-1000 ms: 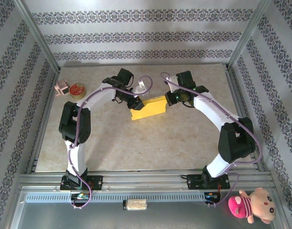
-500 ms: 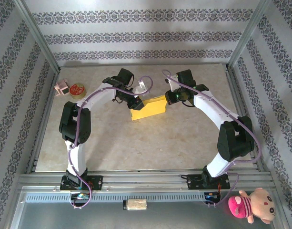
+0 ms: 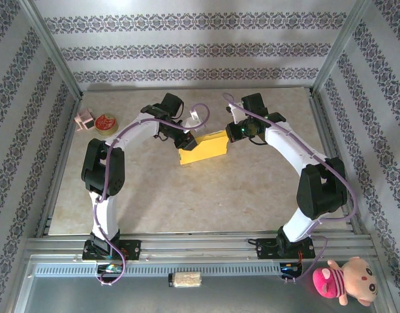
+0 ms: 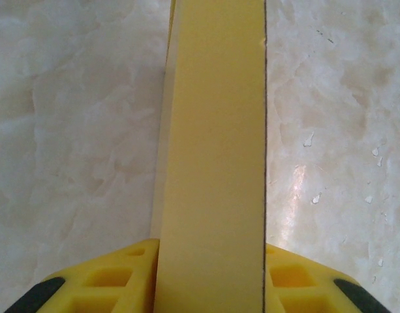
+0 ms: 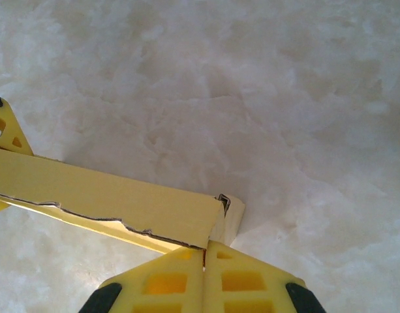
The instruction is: Fold the paper box
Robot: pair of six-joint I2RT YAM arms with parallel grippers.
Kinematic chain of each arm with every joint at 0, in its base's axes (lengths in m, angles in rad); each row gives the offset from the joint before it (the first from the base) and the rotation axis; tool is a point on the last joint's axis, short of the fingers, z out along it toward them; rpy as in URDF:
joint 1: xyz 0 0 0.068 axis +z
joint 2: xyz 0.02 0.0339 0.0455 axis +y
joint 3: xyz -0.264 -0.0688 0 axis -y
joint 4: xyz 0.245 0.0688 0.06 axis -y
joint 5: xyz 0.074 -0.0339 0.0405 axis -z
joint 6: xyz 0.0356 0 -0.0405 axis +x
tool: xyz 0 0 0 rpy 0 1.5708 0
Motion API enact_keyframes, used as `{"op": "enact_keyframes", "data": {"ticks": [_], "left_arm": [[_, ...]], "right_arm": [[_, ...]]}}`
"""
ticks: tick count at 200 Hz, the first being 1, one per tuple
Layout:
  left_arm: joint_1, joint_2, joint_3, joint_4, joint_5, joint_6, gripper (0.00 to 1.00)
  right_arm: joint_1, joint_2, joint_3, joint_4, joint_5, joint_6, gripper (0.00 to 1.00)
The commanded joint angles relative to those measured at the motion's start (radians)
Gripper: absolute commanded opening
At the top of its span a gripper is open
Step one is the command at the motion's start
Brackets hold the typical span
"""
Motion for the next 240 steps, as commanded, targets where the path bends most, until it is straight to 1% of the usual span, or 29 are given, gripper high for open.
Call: {"op": "enact_keyframes", "data": {"ticks": [1,22,85,240], "left_arm": [[-0.026,0.047,0.015,-0.02,-0.051,-0.01,0.29],[-0.025,0.046,0.015,-0.021,-0.052,-0.01,0.29],[-0.027,0.045,0.018,-0.023,-0.054,-0.008,0.29],[-0.028,0.051,0.019,-0.023,-0.052,-0.011,0.29]], "right_arm": [[0.02,0.002,0.049,-0.022,-0.164,0.011,0.03],[0.022,0.013,0.067,-0.05,-0.173,0.009,0.03],[0.028,0.018,0.077,-0.054,-0.172,0.012,0.03],[0.026,0.016,0.13,-0.07,-0.244,0.062,0.04]]}}
